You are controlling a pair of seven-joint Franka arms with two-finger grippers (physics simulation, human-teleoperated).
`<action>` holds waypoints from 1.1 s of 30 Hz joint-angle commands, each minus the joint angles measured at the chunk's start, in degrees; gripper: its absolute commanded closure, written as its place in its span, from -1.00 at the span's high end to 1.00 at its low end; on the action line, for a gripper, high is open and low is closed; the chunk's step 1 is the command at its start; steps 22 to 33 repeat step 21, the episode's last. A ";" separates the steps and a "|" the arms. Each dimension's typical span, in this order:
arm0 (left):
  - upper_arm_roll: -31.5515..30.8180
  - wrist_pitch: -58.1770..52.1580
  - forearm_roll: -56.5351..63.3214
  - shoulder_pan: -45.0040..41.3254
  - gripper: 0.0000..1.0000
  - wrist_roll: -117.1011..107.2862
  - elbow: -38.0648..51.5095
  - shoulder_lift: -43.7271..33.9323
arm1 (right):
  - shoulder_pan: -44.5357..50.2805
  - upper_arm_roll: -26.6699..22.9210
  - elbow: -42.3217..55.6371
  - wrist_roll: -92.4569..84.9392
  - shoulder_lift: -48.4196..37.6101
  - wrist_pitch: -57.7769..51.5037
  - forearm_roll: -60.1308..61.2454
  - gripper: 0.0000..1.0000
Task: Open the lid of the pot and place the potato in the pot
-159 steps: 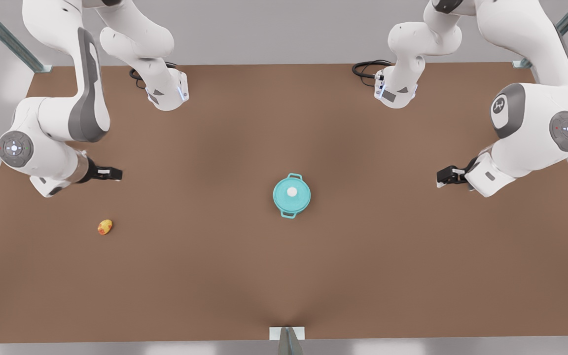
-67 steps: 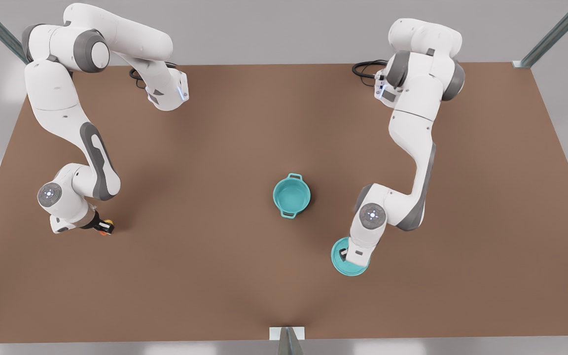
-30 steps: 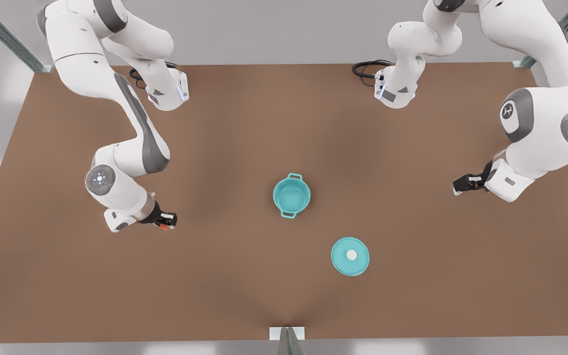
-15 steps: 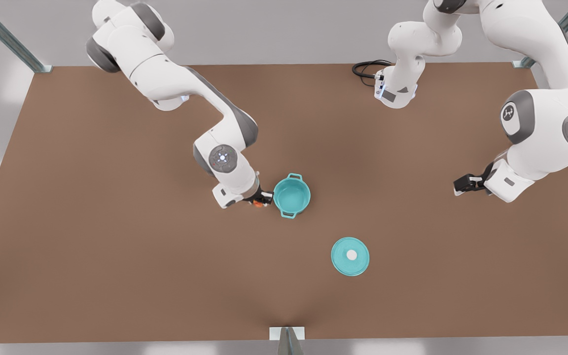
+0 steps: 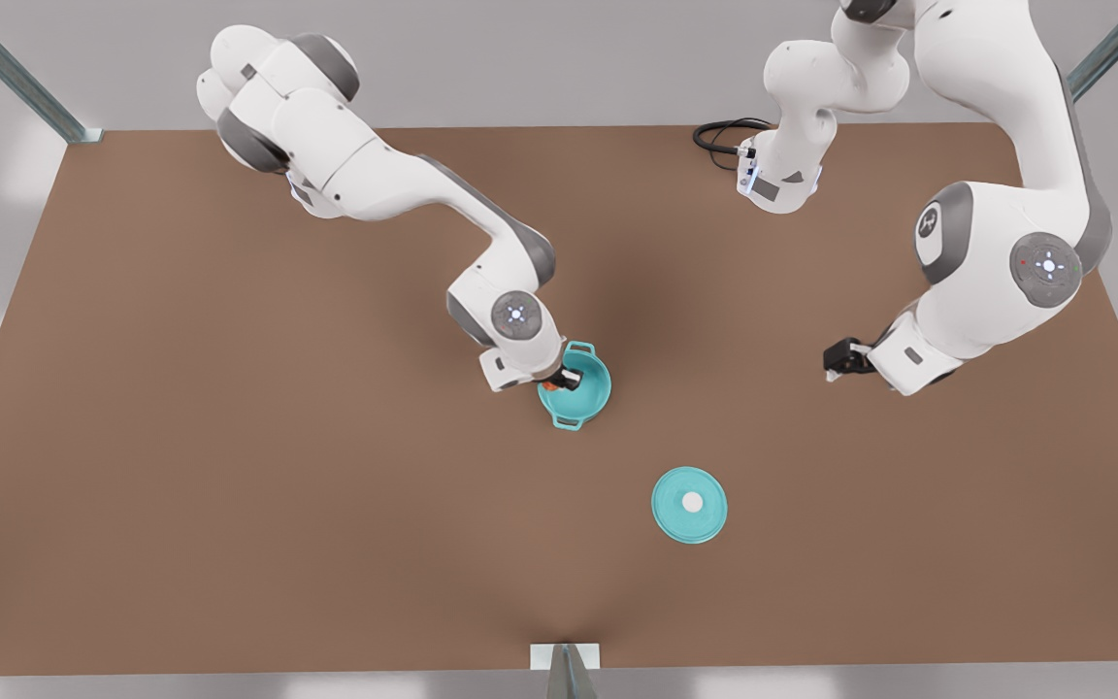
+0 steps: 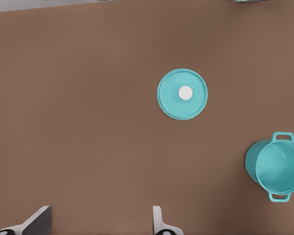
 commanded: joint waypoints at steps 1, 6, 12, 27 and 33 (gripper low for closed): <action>-0.07 1.17 0.01 0.19 1.00 -2.54 0.13 -0.02 | 0.85 -0.02 0.31 14.96 0.79 3.99 -1.16 0.10; -0.25 1.17 0.19 -0.52 1.00 5.02 -0.04 -0.11 | 1.29 -0.02 1.11 15.31 1.14 3.99 -1.24 0.50; -0.07 2.48 0.19 -0.69 1.00 4.49 -0.04 0.33 | 0.94 -0.02 1.02 14.88 -1.05 2.32 -4.15 1.00; -0.07 2.49 0.28 -0.61 1.00 4.67 -0.04 0.33 | -46.78 0.77 7.87 -63.61 -18.98 -39.61 -3.71 1.00; -0.07 2.49 0.28 -0.61 1.00 4.67 -0.04 0.33 | -46.78 0.77 7.87 -63.61 -18.98 -39.61 -3.71 1.00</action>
